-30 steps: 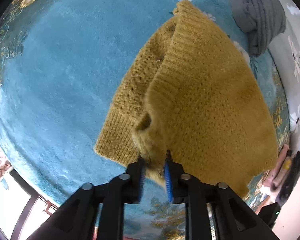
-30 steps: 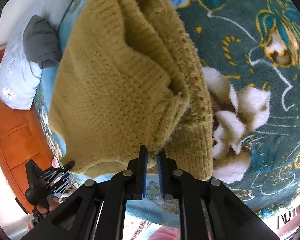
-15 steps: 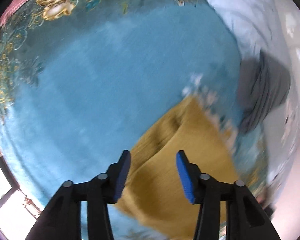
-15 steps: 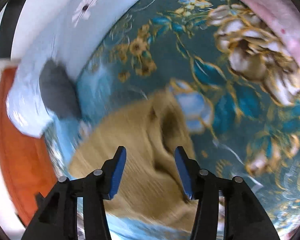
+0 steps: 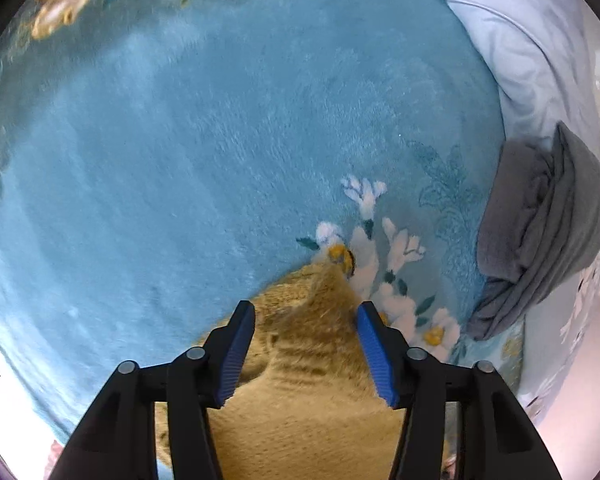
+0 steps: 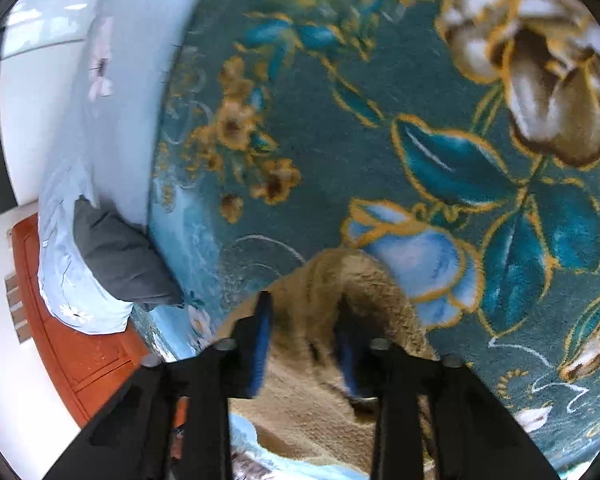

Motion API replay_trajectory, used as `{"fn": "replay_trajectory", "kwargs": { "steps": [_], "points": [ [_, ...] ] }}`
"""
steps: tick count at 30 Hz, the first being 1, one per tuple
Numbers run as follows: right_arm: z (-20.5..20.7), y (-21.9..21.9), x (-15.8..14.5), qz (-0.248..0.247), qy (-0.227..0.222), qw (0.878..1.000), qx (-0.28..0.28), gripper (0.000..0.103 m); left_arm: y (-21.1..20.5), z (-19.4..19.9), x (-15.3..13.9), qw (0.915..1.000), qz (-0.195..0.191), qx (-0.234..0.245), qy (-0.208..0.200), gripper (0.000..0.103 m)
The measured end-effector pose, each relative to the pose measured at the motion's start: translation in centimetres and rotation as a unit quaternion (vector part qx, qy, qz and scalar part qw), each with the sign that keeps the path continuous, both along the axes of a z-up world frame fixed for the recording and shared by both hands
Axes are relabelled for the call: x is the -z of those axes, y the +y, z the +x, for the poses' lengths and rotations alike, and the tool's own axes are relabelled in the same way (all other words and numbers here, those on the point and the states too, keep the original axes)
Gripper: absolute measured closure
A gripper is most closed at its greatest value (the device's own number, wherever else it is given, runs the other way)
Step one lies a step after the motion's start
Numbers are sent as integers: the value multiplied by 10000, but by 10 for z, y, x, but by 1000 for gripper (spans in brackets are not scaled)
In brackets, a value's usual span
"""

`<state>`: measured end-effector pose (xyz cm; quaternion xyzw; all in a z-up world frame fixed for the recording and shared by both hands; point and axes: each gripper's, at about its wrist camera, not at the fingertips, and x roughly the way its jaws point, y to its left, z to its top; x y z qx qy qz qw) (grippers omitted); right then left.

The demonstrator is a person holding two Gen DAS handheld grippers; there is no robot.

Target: Fold clothes

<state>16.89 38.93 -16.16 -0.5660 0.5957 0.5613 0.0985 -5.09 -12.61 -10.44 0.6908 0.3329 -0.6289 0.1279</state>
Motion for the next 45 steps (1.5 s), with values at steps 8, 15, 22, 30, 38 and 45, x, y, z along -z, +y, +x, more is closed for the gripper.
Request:
{"fn": "replay_trajectory", "kwargs": {
  "steps": [8,15,22,30,38,45],
  "points": [
    [-4,2,-26,633,612,9958,-253,94,-3,-9,-17,9971,-443,275,554,92],
    [-5,1,-8,926,265,9947,-349,93,-16,-10,-18,9990,-300,147,290,85],
    [12,-8,-50,1197,587,9899,-487,72,-52,56,-44,9987,-56,-276,414,59],
    [97,-69,-48,752,13,9903,-1170,71,-37,187,-9,9980,302,-481,-290,54],
    [123,-112,-4,38,-433,9959,-792,69,-35,207,-5,9971,613,-383,-220,50],
    [125,-118,4,11,-453,9989,153,66,-38,208,-3,9951,774,-548,-280,52]
  ]
}}
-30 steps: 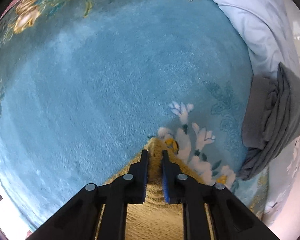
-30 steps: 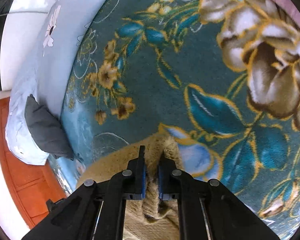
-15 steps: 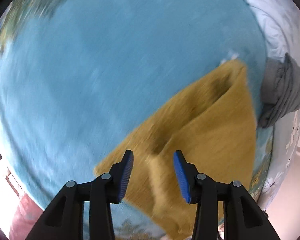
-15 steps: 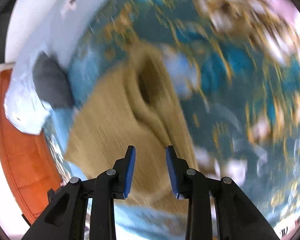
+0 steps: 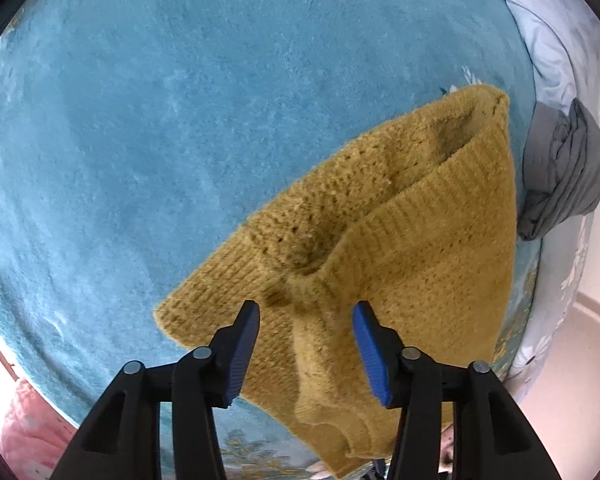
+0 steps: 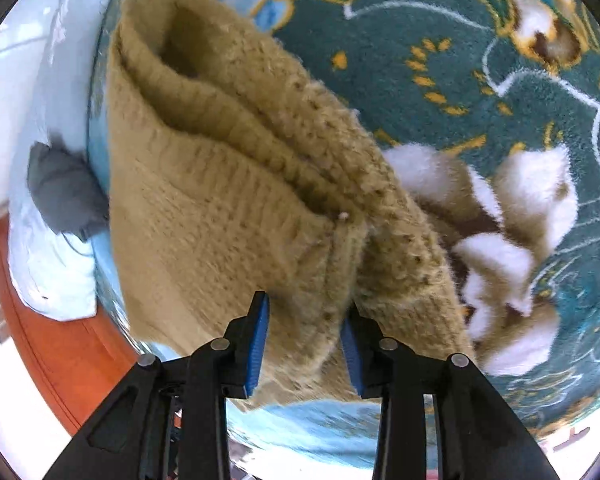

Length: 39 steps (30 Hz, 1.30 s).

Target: Fold clothes

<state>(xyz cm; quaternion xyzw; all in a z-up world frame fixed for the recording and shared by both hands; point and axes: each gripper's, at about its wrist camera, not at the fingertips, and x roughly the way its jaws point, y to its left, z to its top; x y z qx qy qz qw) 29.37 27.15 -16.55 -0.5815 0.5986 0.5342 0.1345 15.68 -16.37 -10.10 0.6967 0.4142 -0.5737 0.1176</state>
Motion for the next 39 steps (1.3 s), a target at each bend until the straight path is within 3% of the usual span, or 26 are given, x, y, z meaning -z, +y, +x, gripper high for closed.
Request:
{"fn": "replay_trajectory", "kwargs": {
  "steps": [2,3,4,5,10,13,15,20,23,26,28,30,31,34,36,39],
  "points": [
    [1,1,-2,-72,90,9998,175,68,-4,3,0,9999,119,-86,-54,55],
    [2,1,-3,-108,116,9996,254,72,-6,5,0,9998,165,-124,-75,73],
    [2,1,-4,-130,143,9994,286,75,-7,7,-1,9997,170,-122,-83,82],
    [2,1,-6,-133,171,9993,289,87,-9,9,-4,9998,163,-84,-80,86],
    [-1,-9,-27,7,494,9988,-34,90,-12,19,-29,9987,21,463,204,92],
    [8,-18,-41,42,751,9971,-113,90,-20,34,-50,9975,167,480,484,93],
    [20,-20,-50,76,877,9961,-113,90,-28,47,-63,9964,111,542,643,101],
    [49,-25,-46,171,779,9968,-65,92,-57,83,-56,9979,-69,573,295,100],
    [61,-22,-35,201,588,9980,-103,96,-75,105,-48,9991,387,56,138,101],
    [69,-20,-27,214,480,9986,-81,96,-86,117,-54,9978,552,-209,309,98],
    [73,-19,-27,165,531,9984,48,96,-86,116,-58,9975,582,-105,397,87],
    [74,-18,-28,84,663,9977,119,95,-78,105,-55,9969,620,-69,489,53],
    [71,-19,-30,101,699,9975,57,94,-74,101,-53,9968,604,-79,516,49],
    [65,-18,-35,166,830,9962,-216,88,-64,92,-47,9970,561,-68,526,46],
    [63,-18,-37,177,857,9958,-252,62,-53,81,-32,9975,521,19,478,46],
    [55,-15,-30,194,814,9962,-224,60,-47,77,-26,9981,422,53,456,46]
  ]
}}
